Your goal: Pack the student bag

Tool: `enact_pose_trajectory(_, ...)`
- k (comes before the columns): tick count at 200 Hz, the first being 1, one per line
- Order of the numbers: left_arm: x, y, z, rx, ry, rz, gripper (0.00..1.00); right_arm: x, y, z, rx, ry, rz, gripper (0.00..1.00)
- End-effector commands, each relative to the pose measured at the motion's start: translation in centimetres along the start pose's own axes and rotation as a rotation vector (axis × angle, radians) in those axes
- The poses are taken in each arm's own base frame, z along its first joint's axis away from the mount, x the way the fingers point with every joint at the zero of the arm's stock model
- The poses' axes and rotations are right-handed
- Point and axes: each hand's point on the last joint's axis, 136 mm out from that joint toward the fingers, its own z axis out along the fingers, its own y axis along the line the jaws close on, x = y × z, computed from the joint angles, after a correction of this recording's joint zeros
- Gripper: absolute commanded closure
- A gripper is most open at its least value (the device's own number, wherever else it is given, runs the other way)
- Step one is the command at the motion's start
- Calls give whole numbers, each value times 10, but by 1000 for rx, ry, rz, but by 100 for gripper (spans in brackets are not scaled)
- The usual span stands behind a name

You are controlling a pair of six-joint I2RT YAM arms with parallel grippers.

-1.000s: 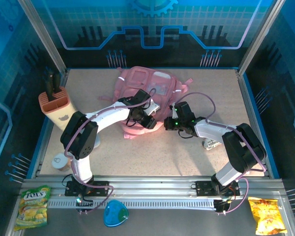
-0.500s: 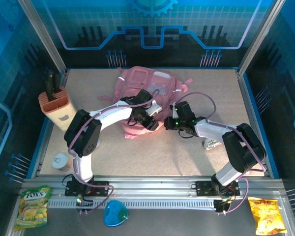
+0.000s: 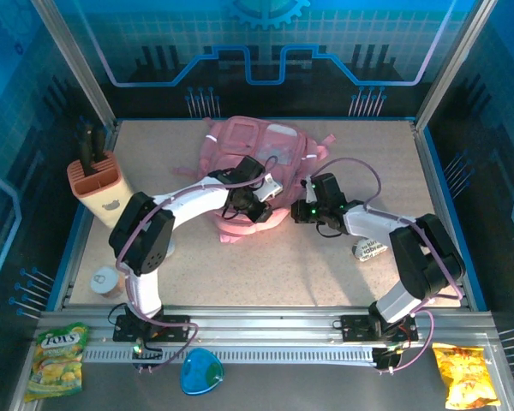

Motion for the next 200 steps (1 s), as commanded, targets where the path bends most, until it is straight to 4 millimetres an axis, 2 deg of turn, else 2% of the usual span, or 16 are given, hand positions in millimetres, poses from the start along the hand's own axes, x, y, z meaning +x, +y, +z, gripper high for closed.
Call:
enact_pose_trajectory(1,7,-6,-17,-9,-16,-36,86,-24,-26,-4,108,-29,-19,86)
enact_pose_trajectory(51,21,-21,-25,6,-20,-74,87,-70,-45,1,180,-67,-34,85)
enact_pose_trajectory(66,27,-24,-24,-1,-3,-82,87,-83,-50,3,196,-78,-28,80)
enact_pose_trajectory(106,38,-43,-19,35,25,-66,87,-102,-70,6,242,-68,33,76)
enact_pose_trajectory(130,43,-57,-18,71,41,-47,86,-106,-76,3,254,-60,70,75)
enact_pose_trajectory(159,36,-68,-22,88,31,-22,83,-105,-63,-8,192,-68,89,69)
enact_pose_trajectory(189,16,-65,-37,38,-26,-12,64,-92,-41,-34,102,-77,131,56)
enact_pose_trajectory(200,7,-59,-45,-11,-53,-6,61,-83,-35,-44,67,-85,163,51)
